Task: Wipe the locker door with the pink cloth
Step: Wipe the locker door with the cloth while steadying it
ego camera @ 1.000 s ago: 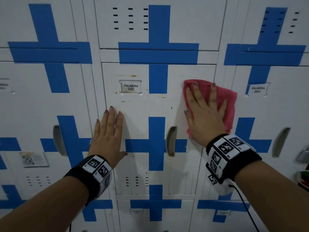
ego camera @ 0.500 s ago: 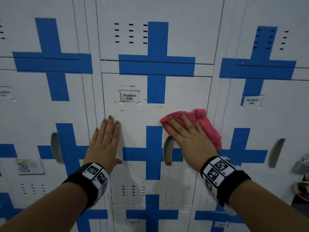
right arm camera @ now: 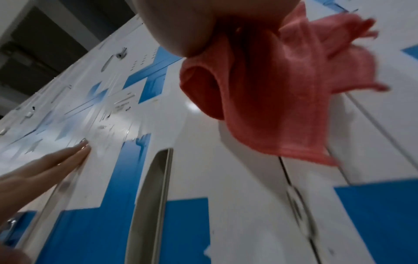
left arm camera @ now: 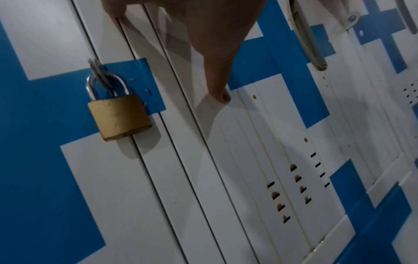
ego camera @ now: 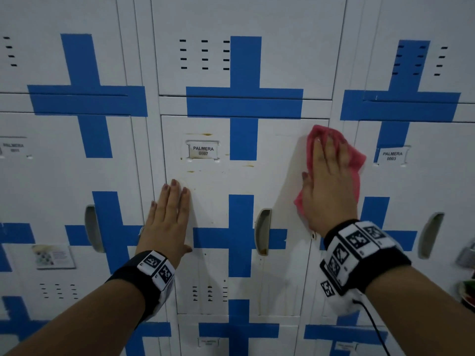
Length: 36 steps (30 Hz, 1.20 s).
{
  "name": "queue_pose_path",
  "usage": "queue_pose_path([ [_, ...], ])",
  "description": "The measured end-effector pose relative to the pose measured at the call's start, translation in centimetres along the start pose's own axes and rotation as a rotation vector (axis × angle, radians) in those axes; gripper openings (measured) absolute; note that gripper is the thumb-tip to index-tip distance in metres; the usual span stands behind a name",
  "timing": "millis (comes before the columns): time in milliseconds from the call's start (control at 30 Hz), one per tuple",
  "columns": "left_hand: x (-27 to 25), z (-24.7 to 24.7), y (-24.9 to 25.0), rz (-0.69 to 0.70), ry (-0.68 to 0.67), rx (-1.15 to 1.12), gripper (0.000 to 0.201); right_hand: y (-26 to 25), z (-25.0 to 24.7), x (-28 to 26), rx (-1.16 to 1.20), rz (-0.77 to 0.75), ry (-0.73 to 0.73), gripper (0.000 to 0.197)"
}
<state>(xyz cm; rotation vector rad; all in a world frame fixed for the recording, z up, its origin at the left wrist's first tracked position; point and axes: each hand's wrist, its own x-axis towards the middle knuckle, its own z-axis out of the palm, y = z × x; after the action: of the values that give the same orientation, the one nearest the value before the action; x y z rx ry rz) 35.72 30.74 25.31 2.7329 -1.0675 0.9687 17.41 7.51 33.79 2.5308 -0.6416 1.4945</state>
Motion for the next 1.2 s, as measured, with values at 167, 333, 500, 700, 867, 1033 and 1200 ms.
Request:
queue_pose_path([
  [167, -0.1, -0.2, 0.0, -0.001, -0.013, -0.023, 0.139, -0.9, 0.8, 1.5, -0.102, 0.073, -0.185, 0.069],
  [333, 0.0, -0.3, 0.1, -0.001, -0.029, -0.031, 0.134, -1.7, 1.0, 1.1, -0.084, -0.013, -0.188, 0.070],
  [500, -0.1, -0.1, 0.0, 0.008, 0.005, -0.036, 0.135, -2.7, 1.6, 0.3, -0.070, -0.140, -0.210, 0.069],
  [700, 0.0, 0.4, -0.2, 0.048, 0.042, -0.001, 0.143, -2.1, 3.2, -2.5, -0.073, -0.335, -0.312, 0.084],
  [867, 0.1, 0.7, -0.3, 0.047, 0.034, 0.018, 0.144, 0.6, 3.8, -4.5, -0.133, -0.496, -0.393, 0.094],
  [1033, 0.1, 0.7, -0.3, 0.049, 0.036, 0.030, 0.144, 0.7, 2.0, -2.8, -0.019, -0.294, -0.301, 0.088],
  [1200, 0.1, 0.5, -0.4, 0.047, 0.015, 0.023, 0.141, -1.7, 0.9, 0.9, 0.068, 0.039, -0.051, 0.063],
])
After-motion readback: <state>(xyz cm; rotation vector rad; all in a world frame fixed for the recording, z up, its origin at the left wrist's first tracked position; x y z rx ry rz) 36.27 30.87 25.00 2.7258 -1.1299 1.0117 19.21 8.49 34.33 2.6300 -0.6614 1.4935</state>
